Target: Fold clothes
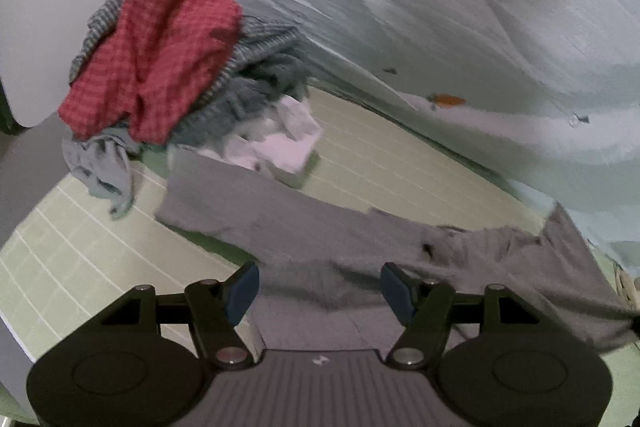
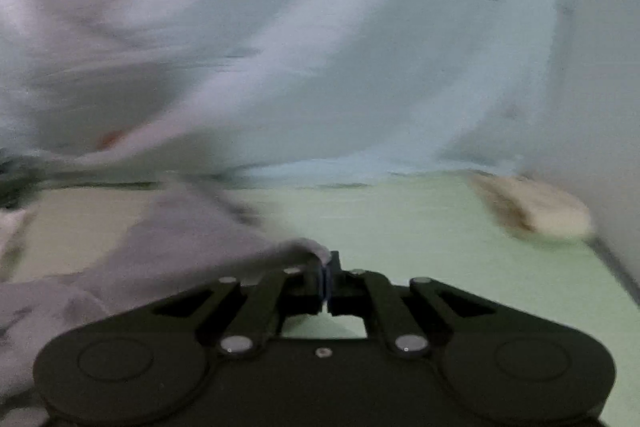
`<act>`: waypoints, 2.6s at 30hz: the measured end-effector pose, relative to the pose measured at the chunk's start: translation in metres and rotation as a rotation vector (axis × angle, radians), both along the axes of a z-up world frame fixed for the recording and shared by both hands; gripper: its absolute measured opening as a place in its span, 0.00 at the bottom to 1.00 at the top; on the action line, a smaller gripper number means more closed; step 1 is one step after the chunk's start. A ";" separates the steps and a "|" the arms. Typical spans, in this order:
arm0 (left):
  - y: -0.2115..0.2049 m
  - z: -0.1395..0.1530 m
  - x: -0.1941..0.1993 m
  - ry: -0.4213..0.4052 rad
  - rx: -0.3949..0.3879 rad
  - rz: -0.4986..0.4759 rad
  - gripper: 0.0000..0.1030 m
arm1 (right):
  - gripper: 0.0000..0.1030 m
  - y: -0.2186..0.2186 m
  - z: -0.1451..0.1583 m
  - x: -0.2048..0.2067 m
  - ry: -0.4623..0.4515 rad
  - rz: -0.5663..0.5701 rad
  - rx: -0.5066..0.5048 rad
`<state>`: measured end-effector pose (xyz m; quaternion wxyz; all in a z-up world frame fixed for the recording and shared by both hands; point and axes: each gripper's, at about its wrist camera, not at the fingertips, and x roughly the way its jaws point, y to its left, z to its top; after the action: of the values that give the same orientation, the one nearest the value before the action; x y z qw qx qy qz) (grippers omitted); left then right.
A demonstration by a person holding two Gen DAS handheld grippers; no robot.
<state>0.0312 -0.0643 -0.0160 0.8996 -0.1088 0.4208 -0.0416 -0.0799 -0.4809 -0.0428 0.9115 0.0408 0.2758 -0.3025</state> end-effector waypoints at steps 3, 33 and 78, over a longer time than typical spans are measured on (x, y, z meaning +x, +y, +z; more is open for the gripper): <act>-0.023 0.003 -0.009 0.002 0.011 -0.026 0.66 | 0.02 -0.030 -0.009 -0.017 0.066 -0.059 -0.079; -0.034 0.008 -0.017 0.040 0.053 -0.083 0.66 | 0.16 0.016 -0.139 0.071 -0.205 -0.139 1.307; -0.083 -0.080 0.008 0.248 0.122 -0.400 0.66 | 0.06 0.027 -0.084 -0.013 0.009 -0.129 0.697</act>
<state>0.0391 -0.1477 -0.0957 0.8199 0.0270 0.5428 -0.1800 -0.0932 -0.4535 -0.1263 0.8207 0.3654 0.3631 -0.2472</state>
